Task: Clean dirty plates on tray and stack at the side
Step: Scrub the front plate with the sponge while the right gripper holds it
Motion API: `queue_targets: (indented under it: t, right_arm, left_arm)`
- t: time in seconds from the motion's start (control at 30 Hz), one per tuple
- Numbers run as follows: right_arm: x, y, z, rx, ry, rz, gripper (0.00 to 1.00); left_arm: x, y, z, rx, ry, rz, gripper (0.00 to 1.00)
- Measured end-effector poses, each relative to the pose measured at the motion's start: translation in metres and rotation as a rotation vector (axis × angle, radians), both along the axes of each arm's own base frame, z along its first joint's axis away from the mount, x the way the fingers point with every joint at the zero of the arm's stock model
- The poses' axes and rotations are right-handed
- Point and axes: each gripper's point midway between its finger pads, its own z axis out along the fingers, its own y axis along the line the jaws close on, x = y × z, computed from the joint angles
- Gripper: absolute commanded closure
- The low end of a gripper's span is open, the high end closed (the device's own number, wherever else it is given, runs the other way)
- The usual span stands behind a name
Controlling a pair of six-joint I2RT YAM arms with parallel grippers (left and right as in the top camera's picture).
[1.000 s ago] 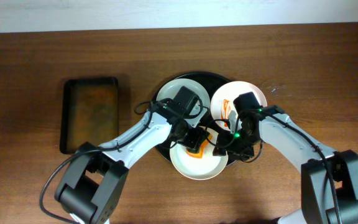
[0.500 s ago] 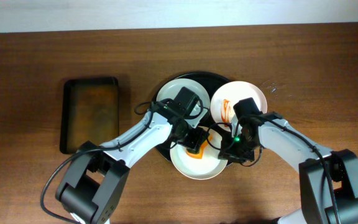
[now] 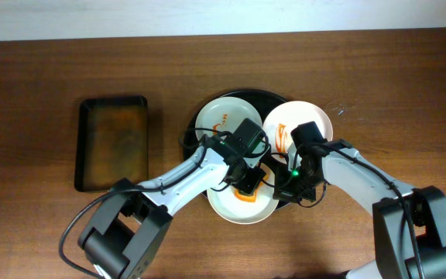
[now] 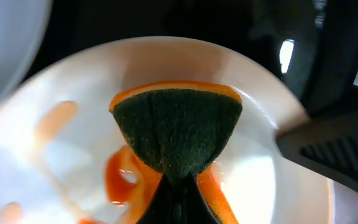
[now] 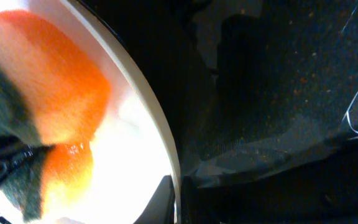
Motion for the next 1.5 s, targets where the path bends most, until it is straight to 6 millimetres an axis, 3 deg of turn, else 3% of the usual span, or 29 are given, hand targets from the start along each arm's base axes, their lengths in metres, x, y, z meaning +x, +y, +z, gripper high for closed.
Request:
queue_targets:
  t: [0.37, 0.6, 0.9, 1.03, 1.2, 1.33, 1.4, 1.5]
  right_arm:
    - [-0.001, 0.001, 0.000, 0.004, 0.005, -0.002, 0.96]
    - [-0.001, 0.001, 0.000, 0.004, 0.005, -0.002, 0.96]
    - [-0.001, 0.001, 0.000, 0.004, 0.004, -0.001, 0.96]
    - [-0.001, 0.000, 0.000, -0.002, 0.006, -0.002, 0.96]
    - [0.001, -0.013, 0.005, -0.088, 0.007, 0.013, 0.96]
    - [0.005, -0.029, 0.019, -0.178, -0.051, 0.021, 0.96]
    - [0.007, -0.035, 0.026, -0.207, -0.079, 0.020, 0.96]
    - [0.007, -0.041, 0.028, -0.240, -0.090, 0.036, 0.96]
  left_arm:
    - [0.026, 0.036, -0.003, 0.104, -0.054, 0.094, 1.00]
    - [0.028, 0.044, -0.004, 0.130, -0.055, 0.106, 1.00]
    - [0.026, 0.073, 0.007, 0.255, -0.089, 0.133, 1.00]
    - [0.036, 0.081, 0.031, 0.227, -0.144, 0.170, 1.00]
    - [0.061, 0.116, 0.099, 0.133, -0.294, 0.308, 1.00]
    - [0.070, 0.138, 0.116, 0.109, -0.317, 0.397, 1.00]
    - [0.069, 0.134, 0.115, 0.062, -0.283, 0.402, 1.00]
    - [0.062, 0.108, 0.120, -0.066, -0.230, 0.347, 1.00]
